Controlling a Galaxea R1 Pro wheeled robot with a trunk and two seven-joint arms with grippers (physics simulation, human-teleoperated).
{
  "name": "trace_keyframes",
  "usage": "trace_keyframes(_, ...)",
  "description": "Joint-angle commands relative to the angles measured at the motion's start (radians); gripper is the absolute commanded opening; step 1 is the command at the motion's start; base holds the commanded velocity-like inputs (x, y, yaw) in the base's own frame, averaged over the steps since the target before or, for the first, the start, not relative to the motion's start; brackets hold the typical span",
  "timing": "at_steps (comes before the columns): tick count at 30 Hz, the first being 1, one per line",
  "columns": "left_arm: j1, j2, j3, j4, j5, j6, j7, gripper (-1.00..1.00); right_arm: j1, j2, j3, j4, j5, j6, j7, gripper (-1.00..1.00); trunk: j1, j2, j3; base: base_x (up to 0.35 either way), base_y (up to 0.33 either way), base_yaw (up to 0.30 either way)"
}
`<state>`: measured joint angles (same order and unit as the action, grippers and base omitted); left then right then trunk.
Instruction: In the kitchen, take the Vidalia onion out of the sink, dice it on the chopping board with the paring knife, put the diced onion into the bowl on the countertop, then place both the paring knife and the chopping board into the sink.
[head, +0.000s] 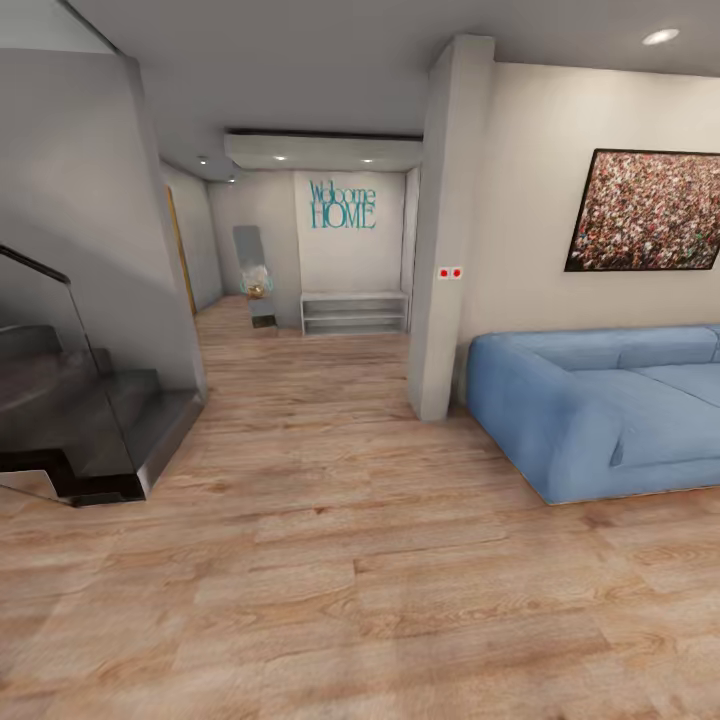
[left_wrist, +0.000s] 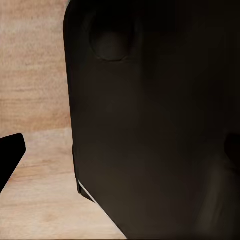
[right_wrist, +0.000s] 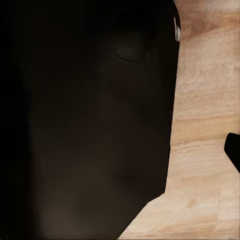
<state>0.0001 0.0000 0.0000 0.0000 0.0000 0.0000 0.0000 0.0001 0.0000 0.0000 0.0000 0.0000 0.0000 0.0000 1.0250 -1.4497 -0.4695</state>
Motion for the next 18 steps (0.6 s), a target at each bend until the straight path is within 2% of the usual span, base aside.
trace_keyframes(1, 0.0, 0.0, 0.0, 0.0, 0.0, 0.0, 0.0, 1.0, 0.0, 0.0, 0.0, 0.0, 0.0, 0.0, 0.0, 1.0, 0.0, 0.0, 0.0, 0.0, 0.0, 0.0)
trace_keyframes(5, 0.0, -0.003, -0.002, 0.002, -0.002, 0.0, -0.002, 1.0, 0.0, -0.002, 0.003, -0.002, 0.004, -0.001, -0.002, 1.0, 0.0, 0.0, 0.0, 0.0, 0.0, 0.0)
trace_keyframes(12, 0.0, 0.006, -0.002, 0.002, -0.002, -0.001, -0.002, 1.0, -0.006, 0.036, 0.006, -0.037, 0.004, 0.001, -0.002, 1.0, 0.0, 0.0, 0.0, 0.0, 0.0, 0.0)
trace_keyframes(18, 0.0, 0.01, -0.002, 0.002, -0.002, -0.002, -0.002, 1.0, -0.006, 0.037, 0.008, -0.042, 0.005, 0.0, -0.002, 1.0, 0.0, 0.0, 0.0, 0.0, 0.0, 0.0)
